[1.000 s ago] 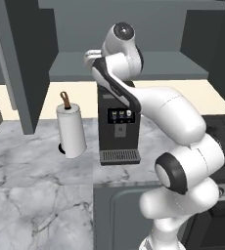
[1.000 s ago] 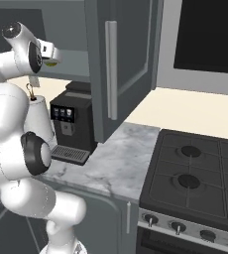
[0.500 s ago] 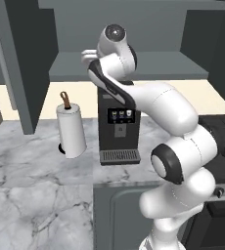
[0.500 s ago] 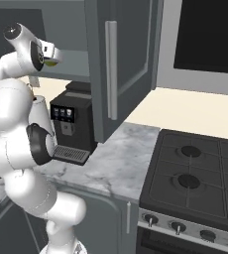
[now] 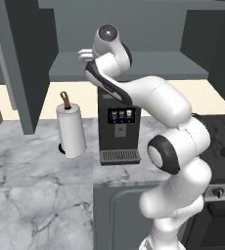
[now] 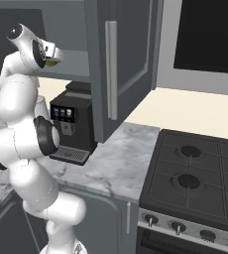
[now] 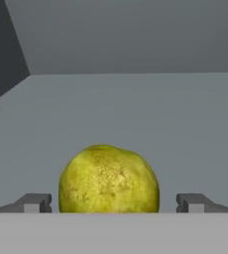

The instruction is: Pick the pears from the cabinet and place them in one bowl. Pick the apple from the sink and place it in the other bowl.

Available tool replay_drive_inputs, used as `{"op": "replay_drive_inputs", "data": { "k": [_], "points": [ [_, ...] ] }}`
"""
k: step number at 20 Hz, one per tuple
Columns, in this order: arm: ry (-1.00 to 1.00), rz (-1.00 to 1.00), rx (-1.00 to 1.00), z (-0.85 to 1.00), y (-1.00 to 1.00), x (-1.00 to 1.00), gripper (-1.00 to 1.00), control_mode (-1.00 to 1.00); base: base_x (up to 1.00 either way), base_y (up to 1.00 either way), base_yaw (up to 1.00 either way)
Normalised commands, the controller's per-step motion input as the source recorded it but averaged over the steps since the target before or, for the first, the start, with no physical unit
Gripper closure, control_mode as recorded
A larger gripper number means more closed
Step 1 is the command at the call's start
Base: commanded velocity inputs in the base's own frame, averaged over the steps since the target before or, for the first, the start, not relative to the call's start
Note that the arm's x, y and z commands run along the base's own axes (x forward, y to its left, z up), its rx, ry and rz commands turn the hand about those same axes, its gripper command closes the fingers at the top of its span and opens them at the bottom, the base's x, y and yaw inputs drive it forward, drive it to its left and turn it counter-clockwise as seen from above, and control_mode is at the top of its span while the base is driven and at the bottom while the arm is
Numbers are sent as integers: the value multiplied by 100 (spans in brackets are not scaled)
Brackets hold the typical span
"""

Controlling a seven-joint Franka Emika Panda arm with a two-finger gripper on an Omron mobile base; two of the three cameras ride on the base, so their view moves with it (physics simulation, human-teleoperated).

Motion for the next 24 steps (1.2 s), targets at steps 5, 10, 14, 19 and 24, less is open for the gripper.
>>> {"op": "replay_drive_inputs", "data": {
  "k": [5,10,14,19,24],
  "points": [
    [0,-4,0,-10,8,22,-100,-100,0,0,0],
    [0,-3,0,-7,5,15,-100,-100,0,0,0],
    [0,0,0,-8,1,15,-100,-100,0,0,0],
    [2,0,0,-15,0,10,100,-100,0,0,0],
    [3,0,0,-19,0,8,100,-100,0,0,0]
  ]
}}
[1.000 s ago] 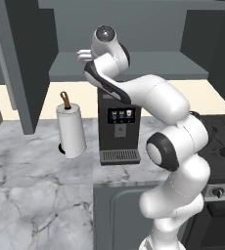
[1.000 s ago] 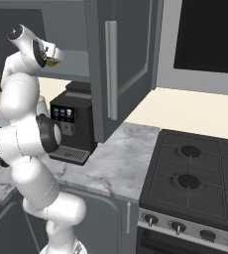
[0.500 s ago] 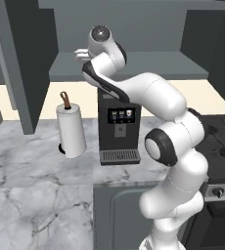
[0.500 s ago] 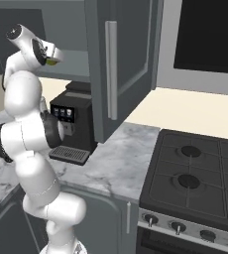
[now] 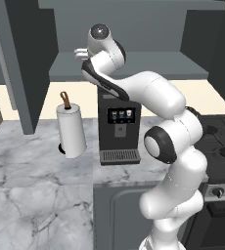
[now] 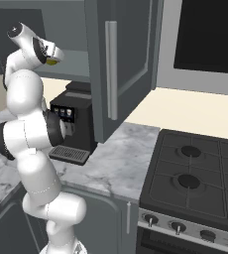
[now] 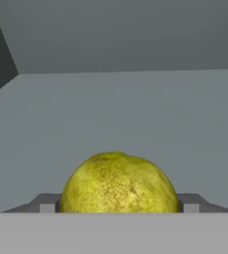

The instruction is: Pick the pears from the cabinet and place them in one bowl. Pick the apple from the sink and place it in the other bowl.

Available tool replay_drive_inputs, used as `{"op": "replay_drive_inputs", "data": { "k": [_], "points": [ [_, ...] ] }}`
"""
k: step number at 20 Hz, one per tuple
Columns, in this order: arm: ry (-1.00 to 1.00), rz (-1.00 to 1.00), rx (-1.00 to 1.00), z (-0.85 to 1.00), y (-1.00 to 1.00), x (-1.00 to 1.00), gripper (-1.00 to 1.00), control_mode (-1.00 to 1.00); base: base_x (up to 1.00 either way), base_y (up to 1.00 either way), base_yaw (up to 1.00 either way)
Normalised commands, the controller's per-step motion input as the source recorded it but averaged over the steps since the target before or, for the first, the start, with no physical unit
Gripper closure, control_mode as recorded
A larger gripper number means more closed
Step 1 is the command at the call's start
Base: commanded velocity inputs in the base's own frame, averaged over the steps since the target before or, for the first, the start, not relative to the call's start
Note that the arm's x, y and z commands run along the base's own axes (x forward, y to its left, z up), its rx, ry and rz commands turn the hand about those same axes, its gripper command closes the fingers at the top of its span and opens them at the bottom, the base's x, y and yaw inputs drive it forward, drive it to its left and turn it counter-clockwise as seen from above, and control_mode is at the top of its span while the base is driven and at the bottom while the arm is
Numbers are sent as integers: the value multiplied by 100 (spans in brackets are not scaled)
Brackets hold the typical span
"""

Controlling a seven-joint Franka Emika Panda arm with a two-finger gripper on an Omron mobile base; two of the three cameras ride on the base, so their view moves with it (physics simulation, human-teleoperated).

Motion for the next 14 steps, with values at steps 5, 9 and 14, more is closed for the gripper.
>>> {"op": "replay_drive_inputs", "data": {
  "k": [5,9,14],
  "points": [
    [-8,0,1,-10,0,-23,100,-100,0,0,0],
    [-11,0,8,3,4,-45,100,-100,0,0,0],
    [7,0,11,14,0,-43,100,-100,0,0,0]
  ]
}}
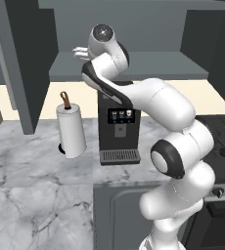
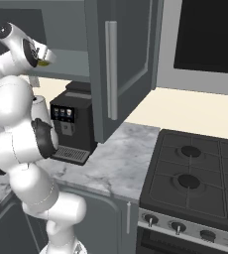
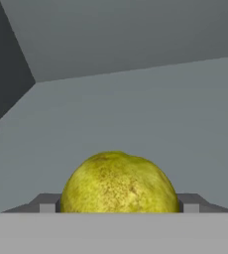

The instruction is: Pick the pears from the cabinet and place them in one bowl. Pick the apple from the sink and place it in the other bowl.

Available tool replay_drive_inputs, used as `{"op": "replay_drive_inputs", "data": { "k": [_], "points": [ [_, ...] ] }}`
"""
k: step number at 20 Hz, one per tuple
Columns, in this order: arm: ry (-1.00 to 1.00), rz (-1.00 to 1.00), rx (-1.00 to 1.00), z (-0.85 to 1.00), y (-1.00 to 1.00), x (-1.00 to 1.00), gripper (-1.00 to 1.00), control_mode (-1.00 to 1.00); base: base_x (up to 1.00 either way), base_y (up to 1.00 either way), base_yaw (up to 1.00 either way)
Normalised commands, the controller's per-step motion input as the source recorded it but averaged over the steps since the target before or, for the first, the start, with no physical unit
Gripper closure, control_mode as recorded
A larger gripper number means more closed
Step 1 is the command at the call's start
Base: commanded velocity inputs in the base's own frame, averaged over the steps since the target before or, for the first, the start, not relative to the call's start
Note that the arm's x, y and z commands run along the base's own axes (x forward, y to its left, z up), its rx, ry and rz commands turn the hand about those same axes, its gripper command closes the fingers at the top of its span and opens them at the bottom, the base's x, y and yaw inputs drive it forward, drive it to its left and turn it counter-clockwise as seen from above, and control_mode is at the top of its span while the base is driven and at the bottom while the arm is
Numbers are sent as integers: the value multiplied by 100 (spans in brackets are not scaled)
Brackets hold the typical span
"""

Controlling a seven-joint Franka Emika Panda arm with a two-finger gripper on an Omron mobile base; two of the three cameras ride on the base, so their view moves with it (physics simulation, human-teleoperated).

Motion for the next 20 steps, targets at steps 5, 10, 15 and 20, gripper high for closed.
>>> {"op": "replay_drive_inputs", "data": {
  "k": [5,10,15,20],
  "points": [
    [5,12,2,18,0,-42,100,-100,0,0,0],
    [2,15,0,3,0,-42,100,-100,0,0,0],
    [0,16,-1,0,-2,-45,100,-100,0,0,0],
    [0,16,0,0,-5,-50,100,-100,0,0,0]
  ]
}}
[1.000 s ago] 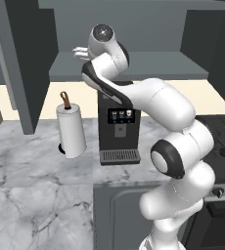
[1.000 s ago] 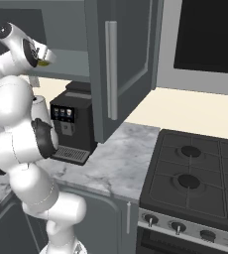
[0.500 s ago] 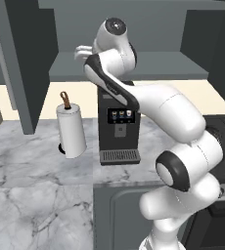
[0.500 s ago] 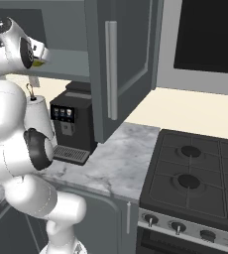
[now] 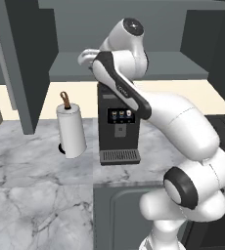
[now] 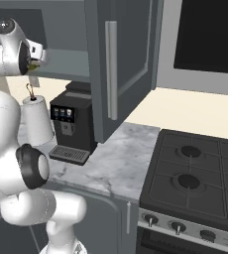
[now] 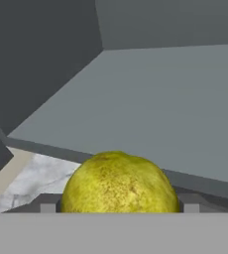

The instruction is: Pick the pears from the cabinet and place them in one bowl. Pick the apple from the sink and place it in the other bowl.

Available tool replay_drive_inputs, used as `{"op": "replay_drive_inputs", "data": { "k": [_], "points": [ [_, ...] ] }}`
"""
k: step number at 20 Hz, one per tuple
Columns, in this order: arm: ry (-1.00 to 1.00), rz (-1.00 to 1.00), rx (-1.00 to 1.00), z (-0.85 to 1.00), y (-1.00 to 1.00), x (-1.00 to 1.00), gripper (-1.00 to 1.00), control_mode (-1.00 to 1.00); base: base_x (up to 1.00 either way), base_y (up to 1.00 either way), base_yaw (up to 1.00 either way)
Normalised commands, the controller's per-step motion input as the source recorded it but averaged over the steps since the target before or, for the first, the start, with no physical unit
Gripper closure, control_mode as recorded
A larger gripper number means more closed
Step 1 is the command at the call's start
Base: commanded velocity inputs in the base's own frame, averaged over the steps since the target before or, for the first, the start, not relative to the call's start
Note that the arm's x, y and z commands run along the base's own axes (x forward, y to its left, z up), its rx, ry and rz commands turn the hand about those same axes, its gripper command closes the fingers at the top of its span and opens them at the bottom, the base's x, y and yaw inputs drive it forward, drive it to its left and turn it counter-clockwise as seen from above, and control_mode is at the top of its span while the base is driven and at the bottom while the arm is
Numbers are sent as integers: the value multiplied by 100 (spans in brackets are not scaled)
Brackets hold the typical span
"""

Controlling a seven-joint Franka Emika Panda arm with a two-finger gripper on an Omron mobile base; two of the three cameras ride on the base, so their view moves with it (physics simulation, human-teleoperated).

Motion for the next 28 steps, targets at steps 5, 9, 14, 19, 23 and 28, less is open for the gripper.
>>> {"op": "replay_drive_inputs", "data": {
  "k": [5,9,14,19,23,28],
  "points": [
    [0,19,0,0,-7,-52,100,-100,0,0,0],
    [0,17,0,0,-9,-54,100,-100,0,0,0],
    [0,9,-5,-1,-8,-55,100,-100,0,0,0],
    [0,6,-17,-15,-1,-45,100,-100,0,0,0],
    [0,3,-24,-25,0,-36,100,-100,0,0,0],
    [4,0,-17,-21,0,-26,100,-100,0,0,0]
  ]
}}
